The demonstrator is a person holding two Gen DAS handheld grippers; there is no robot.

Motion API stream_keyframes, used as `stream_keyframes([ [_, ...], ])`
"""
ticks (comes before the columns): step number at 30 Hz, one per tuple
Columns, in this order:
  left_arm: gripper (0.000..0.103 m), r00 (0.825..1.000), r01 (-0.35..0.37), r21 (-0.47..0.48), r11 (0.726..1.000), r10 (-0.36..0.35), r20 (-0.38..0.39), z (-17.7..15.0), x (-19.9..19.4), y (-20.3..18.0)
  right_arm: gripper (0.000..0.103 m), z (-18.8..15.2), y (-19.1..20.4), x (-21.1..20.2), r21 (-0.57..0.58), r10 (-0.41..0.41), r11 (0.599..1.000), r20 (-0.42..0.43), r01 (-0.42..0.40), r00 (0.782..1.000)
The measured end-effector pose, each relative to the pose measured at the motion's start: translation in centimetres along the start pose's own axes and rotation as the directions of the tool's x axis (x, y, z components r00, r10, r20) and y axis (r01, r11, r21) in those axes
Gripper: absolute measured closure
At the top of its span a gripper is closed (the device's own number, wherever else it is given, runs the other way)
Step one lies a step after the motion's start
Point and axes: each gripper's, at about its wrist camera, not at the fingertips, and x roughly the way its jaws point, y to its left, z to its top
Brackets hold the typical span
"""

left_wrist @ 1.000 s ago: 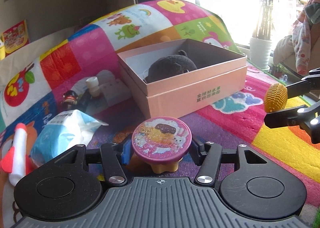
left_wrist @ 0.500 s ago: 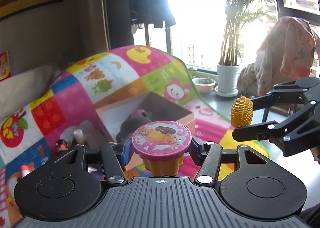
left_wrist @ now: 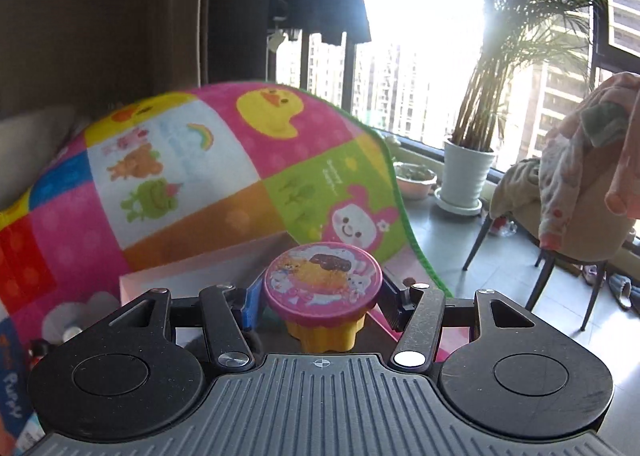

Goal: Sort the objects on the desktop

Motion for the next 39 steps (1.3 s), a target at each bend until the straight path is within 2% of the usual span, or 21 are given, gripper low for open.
stream_keyframes([
  [2,0.027,0.999,0.005,-0.05,0.999,-0.006,-0.034,-0.9,0.7,1.0,0.037,-0.3,-0.7,0.5,0.021,-0.013,1.0,-0.018,0.014,1.0],
  [5,0.015,1.0,0.003,-0.114,0.993,-0.006,-0.025,-2.3,-1.0,2.9,0.037,-0.6,-1.6,1.0,0.033,-0.03,0.999,-0.029,0.031,0.999],
  [8,0.007,0.999,-0.051,-0.093,0.994,0.051,-0.005,-4.1,-4.4,4.3,0.037,-0.4,-2.2,2.1,0.052,-0.038,0.998,-0.044,0.04,0.998],
  [12,0.004,0.984,-0.178,0.069,0.982,0.178,0.006,-8.0,-8.3,4.5,0.037,1.2,-2.0,5.1,0.086,0.024,0.996,-0.072,-0.018,0.997],
  [14,0.003,0.976,-0.218,0.11,0.97,0.219,-0.001,-9.9,-9.6,4.9,0.037,2.6,-1.6,7.8,0.115,0.072,0.992,-0.095,-0.061,0.993],
  [17,0.003,0.975,-0.216,0.058,0.975,0.218,-0.03,-11.8,-10.8,6.6,0.037,5.5,-0.8,12.7,0.165,0.142,0.979,-0.123,-0.121,0.982],
  [20,0.003,0.97,-0.235,-0.003,0.972,0.235,-0.056,-12.9,-11.5,8.3,0.036,8.5,0.4,17.8,0.182,0.195,0.967,-0.079,-0.178,0.978],
  [23,0.002,0.957,-0.286,-0.017,0.958,0.285,-0.049,-13.7,-12.7,9.7,0.033,10.7,1.8,22.9,0.201,0.16,0.97,-0.106,-0.136,0.981],
  [27,0.002,0.944,-0.33,-0.048,0.943,0.329,-0.037,-15.0,-14.2,11.4,0.032,11.0,4.0,26.1,0.193,0.162,0.972,-0.156,-0.131,0.974],
  [31,0.002,0.932,-0.363,-0.085,0.928,0.364,-0.007,-15.7,-14.8,12.6,0.033,10.2,6.8,28.1,0.181,0.205,0.97,-0.23,-0.165,0.952],
  [32,0.002,0.932,-0.361,-0.106,0.927,0.363,-0.004,-15.8,-15.0,13.0,0.036,10.0,7.9,28.9,0.17,0.216,0.97,-0.26,-0.175,0.941],
  [34,0.002,0.932,-0.36,-0.147,0.921,0.363,-0.006,-16.2,-15.1,13.7,0.047,9.8,9.9,30.8,0.156,0.244,0.967,-0.322,-0.203,0.915],
  [39,0.002,0.936,-0.344,-0.2,0.917,0.351,-0.001,-16.8,-16.0,14.7,0.048,8.8,14.1,37.5,0.165,0.248,0.968,-0.477,-0.191,0.843],
])
